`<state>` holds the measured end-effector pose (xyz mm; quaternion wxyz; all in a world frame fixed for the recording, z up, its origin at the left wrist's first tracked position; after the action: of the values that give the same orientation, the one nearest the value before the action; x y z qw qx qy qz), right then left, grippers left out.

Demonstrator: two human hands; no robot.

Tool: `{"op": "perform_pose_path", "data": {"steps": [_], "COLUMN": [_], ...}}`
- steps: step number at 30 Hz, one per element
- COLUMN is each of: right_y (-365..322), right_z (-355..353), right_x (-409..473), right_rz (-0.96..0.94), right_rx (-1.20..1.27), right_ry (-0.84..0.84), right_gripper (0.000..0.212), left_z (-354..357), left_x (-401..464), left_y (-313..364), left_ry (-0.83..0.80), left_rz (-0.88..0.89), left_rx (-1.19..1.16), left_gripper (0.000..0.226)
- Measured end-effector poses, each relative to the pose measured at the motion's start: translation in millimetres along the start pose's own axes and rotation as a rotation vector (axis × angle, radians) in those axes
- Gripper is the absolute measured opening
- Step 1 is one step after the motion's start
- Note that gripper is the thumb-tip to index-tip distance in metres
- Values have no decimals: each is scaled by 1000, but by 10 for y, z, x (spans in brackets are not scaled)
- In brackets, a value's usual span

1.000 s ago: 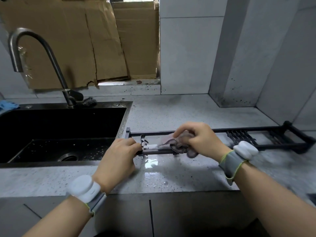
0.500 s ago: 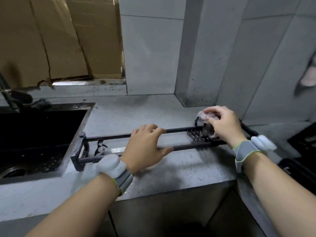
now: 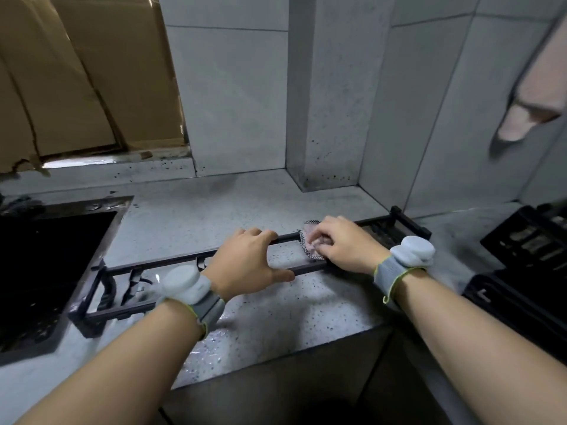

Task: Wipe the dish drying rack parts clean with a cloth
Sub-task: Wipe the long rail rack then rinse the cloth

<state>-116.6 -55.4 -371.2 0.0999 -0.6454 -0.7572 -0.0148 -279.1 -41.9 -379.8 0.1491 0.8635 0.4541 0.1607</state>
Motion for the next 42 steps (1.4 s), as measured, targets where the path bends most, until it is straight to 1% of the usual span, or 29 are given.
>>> {"op": "perform_pose_path", "data": {"steps": [1, 3, 4, 5, 7, 9, 12, 14, 17, 19, 21, 22, 23, 24, 25, 26, 27, 29, 30, 32, 34, 36, 37, 38, 39, 40, 41, 42], "right_y": [26, 61, 89, 125, 174, 196, 217, 246, 225, 242, 395, 501, 547, 535, 475, 386, 293, 263, 272, 366, 584, 937, 1124, 1285, 1386, 1432, 1407, 1388], "right_z": [-19, -69, -101, -137, -188, -99, 83, 42, 0, -47, -146, -172, -197, -194, -142, -61, 21, 49, -1, -122, -306, -533, -599, -589, -483, -331, -177, -103], "right_x": [-66, -167, -169, -126, 37, 132, 125, 113, -4, -168, -230, -180, -124, -81, -65, -91, -139, -282, -337, -402, -349, -284, -256, -216, -175, -159, -166, -191], "right_rz": [-6, -32, -44, -44, -16, 32, 41, 18, -76, -128, -60, -8, 33, 54, 52, 36, 24, 4, -17, -23, 38, 170, 236, 289, 314, 307, 277, 253], "right_rx": [63, 163, 163, 148, 148, 148, 66, 54, 16, 155, 350, 392, 360, 281, 194, 130, 79, 50, 61, 157, 204, 102, 17, -61, -130, -194, -249, -281], "right_ry": [-34, -139, -181, -188, -83, 30, 111, 129, 48, -22, -43, -6, 52, 107, 140, 139, 114, 101, 113, 116, 180, 312, 342, 313, 225, 117, 43, 23], "right_gripper": [16, 22, 26, 27, 26, 29, 31, 28, 36, 45, 55, 56, 53, 45, 33, 24, 23, 25, 21, 13, 22, 26, 26, 25, 23, 22, 22, 22], "left_z": [8, 14, 16, 15, 4, 4, 9, 7, 8, 12, 18, 12, 6, 9, 11, 10, 5, 7, 4, 11, 4, 8, 11, 10, 10, 13, 16, 13], "left_x": [7, 5, 2, 2, 2, 4, 7, 3, -6, -17, -18, -18, -16, -13, -14, -10, -27, -21, -16, -13, -16, -16, -18, -19, -21, -13, -23, -20], "left_y": [3, 11, 19, 25, 16, 16, 11, 3, 15, 29, 40, 38, 31, 27, 24, 24, 8, 9, 6, 11, 15, 14, 10, 7, 0, 10, 3, 8], "left_ry": [-3, -9, -8, -7, -11, -18, -17, -4, 1, 1, 3, 9, 11, 11, 11, 14, 17, 18, 18, 13, 15, 13, 12, 12, 10, 9, 7, 6], "left_rz": [0, 5, 7, 9, 6, 1, -9, -14, -17, -17, -11, -10, -11, -12, -12, -10, -15, -14, -15, -16, -16, -15, -16, -17, -18, -16, -20, -20], "left_rx": [-1, 5, 8, 9, -2, -7, 4, 1, 10, 11, 8, 4, -2, -9, -12, -12, -15, -19, -20, -25, -26, -16, -13, -13, -11, -10, -9, -8], "left_gripper": [91, 94, 95, 95, 94, 93, 95, 95, 95, 95, 96, 96, 96, 96, 96, 96, 97, 98, 99, 101, 101, 101, 101, 101, 101, 102, 102, 102]}}
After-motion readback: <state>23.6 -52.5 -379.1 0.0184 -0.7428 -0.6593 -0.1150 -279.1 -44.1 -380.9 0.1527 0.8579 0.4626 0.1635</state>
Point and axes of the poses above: each hand's wrist, its own x-axis towards the middle knuckle, its own z-axis out of the palm, y = z × x, the point moved 9 cm from there along x, towards the middle knuckle, and after that the axes turned 14 degrees about -x, right-handed, at the moved point
